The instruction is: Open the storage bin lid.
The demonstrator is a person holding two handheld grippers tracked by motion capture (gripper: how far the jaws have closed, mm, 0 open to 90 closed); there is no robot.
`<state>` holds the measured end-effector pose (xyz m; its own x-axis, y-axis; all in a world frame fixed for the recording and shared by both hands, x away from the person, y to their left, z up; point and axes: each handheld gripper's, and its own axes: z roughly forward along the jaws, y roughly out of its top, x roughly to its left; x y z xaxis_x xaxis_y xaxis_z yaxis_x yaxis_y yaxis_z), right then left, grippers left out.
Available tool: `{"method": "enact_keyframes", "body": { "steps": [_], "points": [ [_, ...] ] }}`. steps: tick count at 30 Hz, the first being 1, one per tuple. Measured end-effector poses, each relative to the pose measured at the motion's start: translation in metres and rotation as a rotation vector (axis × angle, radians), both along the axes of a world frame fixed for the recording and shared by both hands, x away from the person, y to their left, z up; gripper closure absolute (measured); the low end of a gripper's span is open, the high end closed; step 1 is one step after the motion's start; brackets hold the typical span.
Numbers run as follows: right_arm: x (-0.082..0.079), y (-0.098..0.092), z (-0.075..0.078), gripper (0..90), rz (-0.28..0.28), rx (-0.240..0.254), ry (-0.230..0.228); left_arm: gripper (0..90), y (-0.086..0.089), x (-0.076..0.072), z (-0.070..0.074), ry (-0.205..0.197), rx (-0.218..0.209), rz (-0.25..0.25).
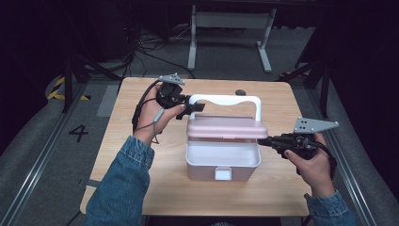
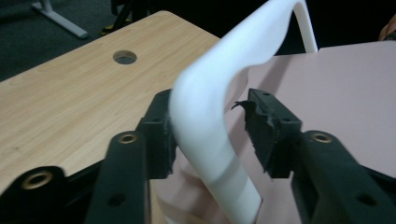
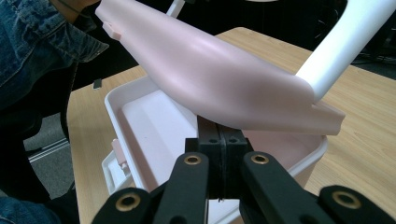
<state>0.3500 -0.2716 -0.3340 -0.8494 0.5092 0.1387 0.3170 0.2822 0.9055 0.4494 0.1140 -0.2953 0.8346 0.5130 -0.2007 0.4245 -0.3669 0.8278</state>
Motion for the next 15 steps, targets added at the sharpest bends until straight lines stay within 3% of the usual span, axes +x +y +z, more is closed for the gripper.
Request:
{"method": "enact_keyframes", "body": {
  "steps": [6, 15],
  "points": [
    [0.003, 0.002, 0.002, 90.0, 0.004, 0.003, -0.002, 40.9, 0.016, -0.016, 0.003, -0.066, 0.044, 0.026],
    [0.006, 0.004, 0.006, 90.0, -0.022, 0.013, -0.030, 39.3, 0.042, -0.040, 0.005, -0.105, 0.071, 0.053]
  ]
}}
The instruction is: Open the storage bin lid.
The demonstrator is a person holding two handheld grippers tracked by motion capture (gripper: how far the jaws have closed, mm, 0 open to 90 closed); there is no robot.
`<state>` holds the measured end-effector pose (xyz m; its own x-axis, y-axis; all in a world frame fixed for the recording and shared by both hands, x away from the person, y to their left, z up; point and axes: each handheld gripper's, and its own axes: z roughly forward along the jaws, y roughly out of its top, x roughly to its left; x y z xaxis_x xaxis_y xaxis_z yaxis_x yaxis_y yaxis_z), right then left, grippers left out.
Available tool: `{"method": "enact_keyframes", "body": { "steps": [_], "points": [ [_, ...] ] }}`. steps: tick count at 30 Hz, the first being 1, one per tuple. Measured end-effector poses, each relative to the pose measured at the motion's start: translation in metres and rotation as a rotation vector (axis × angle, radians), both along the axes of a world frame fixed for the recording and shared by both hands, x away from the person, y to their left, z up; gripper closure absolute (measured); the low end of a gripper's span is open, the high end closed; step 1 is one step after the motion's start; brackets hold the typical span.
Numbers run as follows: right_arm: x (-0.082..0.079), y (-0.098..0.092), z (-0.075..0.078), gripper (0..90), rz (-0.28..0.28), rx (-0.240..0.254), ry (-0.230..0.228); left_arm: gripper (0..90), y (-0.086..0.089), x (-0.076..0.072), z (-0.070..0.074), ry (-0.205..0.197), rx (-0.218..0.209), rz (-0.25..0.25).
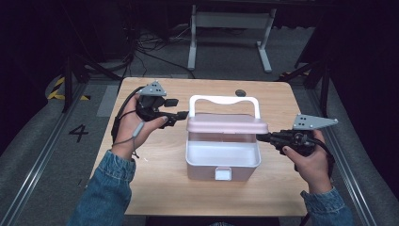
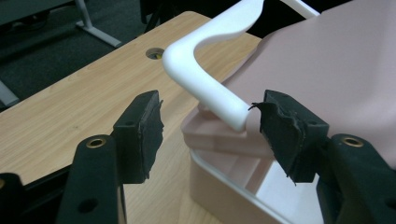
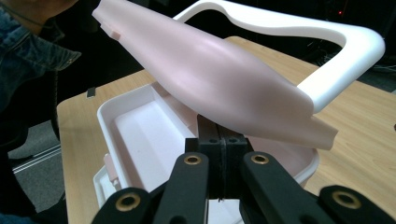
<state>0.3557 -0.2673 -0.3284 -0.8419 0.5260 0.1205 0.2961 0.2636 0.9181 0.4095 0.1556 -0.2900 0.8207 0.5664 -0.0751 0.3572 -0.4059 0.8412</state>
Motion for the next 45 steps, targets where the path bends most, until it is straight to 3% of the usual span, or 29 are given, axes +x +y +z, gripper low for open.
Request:
{"method": "enact_keyframes", "body": {
  "steps": [4, 9, 12, 17, 19, 25, 28, 37, 45],
  "points": [
    [0.003, -0.001, 0.003, 90.0, -0.009, 0.010, -0.012, 39.2, 0.006, -0.011, -0.001, -0.009, 0.013, -0.003],
    [0.008, -0.001, 0.007, 90.0, -0.020, 0.022, -0.019, 38.6, 0.009, -0.022, -0.003, -0.027, -0.013, -0.032],
    [0.011, -0.003, 0.009, 90.0, -0.030, 0.034, -0.017, 38.5, 0.008, -0.026, -0.005, -0.034, -0.004, -0.041],
    [0.013, -0.005, 0.012, 90.0, -0.040, 0.048, -0.015, 37.8, 0.000, -0.028, -0.009, -0.083, 0.029, -0.065],
    [0.014, -0.005, 0.012, 90.0, -0.043, 0.049, -0.014, 37.7, -0.006, -0.029, -0.010, -0.098, 0.022, -0.081],
    [0.015, -0.006, 0.010, 90.0, -0.045, 0.067, -0.014, 37.7, -0.019, -0.024, -0.010, -0.118, 0.017, -0.089],
    [0.015, -0.007, 0.010, 90.0, -0.044, 0.069, -0.011, 38.8, -0.028, -0.020, -0.007, -0.149, 0.006, -0.104],
    [0.014, -0.008, 0.010, 90.0, -0.044, 0.071, -0.008, 50.1, -0.037, -0.011, -0.007, -0.206, 0.023, -0.133],
    [0.010, -0.011, 0.012, 90.0, -0.060, 0.068, -0.023, 60.1, -0.038, -0.007, -0.006, -0.233, 0.022, -0.104]
  ]
}}
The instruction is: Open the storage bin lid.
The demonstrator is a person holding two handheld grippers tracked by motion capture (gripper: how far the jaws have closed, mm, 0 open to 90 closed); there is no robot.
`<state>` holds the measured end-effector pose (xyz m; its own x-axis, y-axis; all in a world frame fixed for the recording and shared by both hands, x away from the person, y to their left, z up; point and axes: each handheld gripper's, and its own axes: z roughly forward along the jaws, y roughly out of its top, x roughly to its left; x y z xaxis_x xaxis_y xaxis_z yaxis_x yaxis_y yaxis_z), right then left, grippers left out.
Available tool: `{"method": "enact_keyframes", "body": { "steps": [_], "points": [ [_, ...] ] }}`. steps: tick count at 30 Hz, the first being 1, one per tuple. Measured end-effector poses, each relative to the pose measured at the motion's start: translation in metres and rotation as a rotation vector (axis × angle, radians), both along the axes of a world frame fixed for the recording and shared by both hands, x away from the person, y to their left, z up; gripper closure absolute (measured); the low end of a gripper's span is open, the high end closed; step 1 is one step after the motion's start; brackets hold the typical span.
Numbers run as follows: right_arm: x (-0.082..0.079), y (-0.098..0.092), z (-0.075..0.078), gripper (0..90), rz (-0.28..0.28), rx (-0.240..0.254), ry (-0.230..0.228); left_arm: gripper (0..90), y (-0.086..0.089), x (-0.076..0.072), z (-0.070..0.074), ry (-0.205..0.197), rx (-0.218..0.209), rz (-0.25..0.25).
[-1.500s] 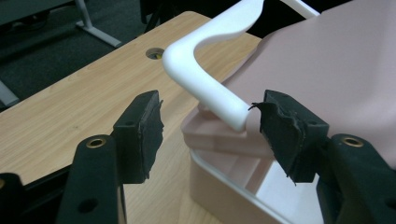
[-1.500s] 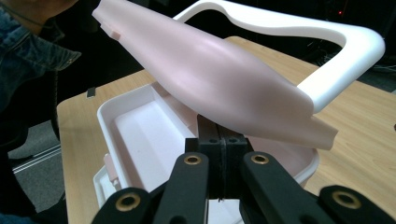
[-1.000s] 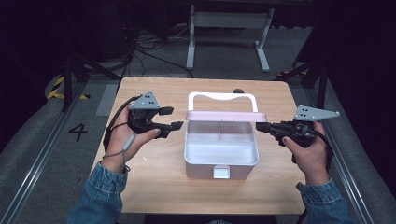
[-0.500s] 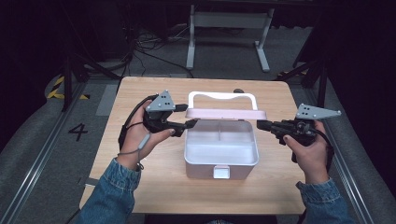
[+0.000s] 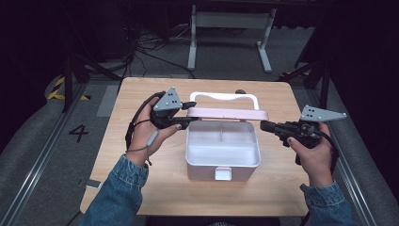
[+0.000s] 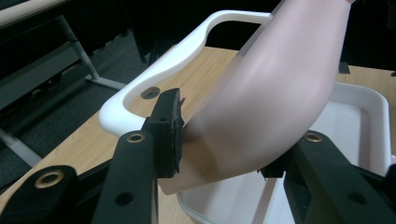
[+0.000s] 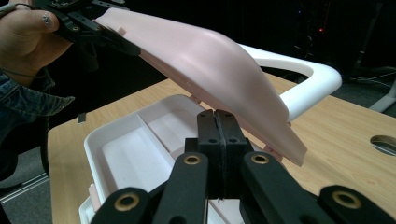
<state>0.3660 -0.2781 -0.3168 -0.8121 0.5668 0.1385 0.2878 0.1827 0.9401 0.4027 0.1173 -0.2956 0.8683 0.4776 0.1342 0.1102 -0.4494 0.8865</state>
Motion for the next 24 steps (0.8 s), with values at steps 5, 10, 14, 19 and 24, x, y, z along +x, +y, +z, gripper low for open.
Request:
{"method": "enact_keyframes", "body": {
  "steps": [5, 10, 14, 19, 24],
  "points": [
    [-0.006, -0.005, 0.002, 89.4, -0.020, -0.015, -0.017, 62.5, 0.000, 0.005, 0.003, 0.012, 0.006, 0.005],
    [-0.014, -0.014, 0.003, 86.4, -0.049, -0.027, -0.022, 63.6, 0.000, 0.016, 0.008, 0.050, -0.007, -0.003],
    [-0.018, -0.023, 0.001, 81.3, -0.085, -0.061, -0.015, 65.3, 0.001, 0.023, 0.009, 0.065, -0.020, 0.001],
    [-0.021, -0.032, -0.002, 73.9, -0.129, -0.110, -0.017, 67.7, -0.001, 0.032, 0.011, 0.078, -0.023, 0.007],
    [-0.025, -0.040, -0.005, 71.0, -0.154, -0.136, -0.005, 68.7, -0.002, 0.040, 0.011, 0.106, -0.044, 0.009]
  ]
}}
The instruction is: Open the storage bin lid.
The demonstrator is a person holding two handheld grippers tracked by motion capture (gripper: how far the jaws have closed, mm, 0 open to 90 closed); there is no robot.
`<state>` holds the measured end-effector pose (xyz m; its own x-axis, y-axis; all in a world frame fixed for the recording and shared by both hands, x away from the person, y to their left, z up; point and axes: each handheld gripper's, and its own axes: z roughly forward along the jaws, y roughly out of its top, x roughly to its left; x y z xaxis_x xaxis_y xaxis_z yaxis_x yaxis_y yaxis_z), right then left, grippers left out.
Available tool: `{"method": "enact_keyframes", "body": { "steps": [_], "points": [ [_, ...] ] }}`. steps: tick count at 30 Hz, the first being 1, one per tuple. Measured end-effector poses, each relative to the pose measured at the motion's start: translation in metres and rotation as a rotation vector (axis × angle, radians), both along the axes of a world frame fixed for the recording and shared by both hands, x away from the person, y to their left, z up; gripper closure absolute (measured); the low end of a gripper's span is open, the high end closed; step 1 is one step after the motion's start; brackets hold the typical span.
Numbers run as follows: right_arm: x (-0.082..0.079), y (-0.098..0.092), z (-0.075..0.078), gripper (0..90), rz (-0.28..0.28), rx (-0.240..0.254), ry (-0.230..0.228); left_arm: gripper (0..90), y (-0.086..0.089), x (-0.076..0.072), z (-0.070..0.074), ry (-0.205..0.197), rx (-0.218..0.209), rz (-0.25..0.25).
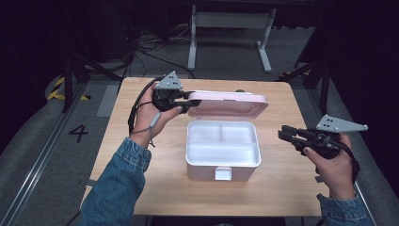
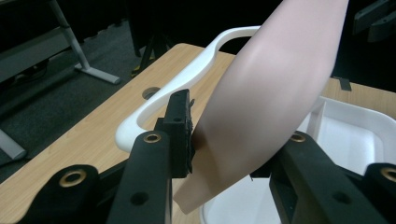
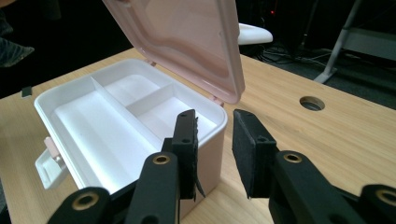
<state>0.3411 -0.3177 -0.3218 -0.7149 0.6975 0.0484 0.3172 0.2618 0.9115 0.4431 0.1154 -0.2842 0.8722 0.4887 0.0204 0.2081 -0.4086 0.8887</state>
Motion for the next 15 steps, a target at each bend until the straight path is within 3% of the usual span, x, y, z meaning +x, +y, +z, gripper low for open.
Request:
{"method": "enact_keyframes", "body": {
  "steps": [15],
  "points": [
    [-0.008, -0.015, -0.003, 69.6, -0.040, 0.001, 0.005, 69.4, -0.008, 0.028, -0.001, 0.000, -0.003, 0.049]
  ]
}}
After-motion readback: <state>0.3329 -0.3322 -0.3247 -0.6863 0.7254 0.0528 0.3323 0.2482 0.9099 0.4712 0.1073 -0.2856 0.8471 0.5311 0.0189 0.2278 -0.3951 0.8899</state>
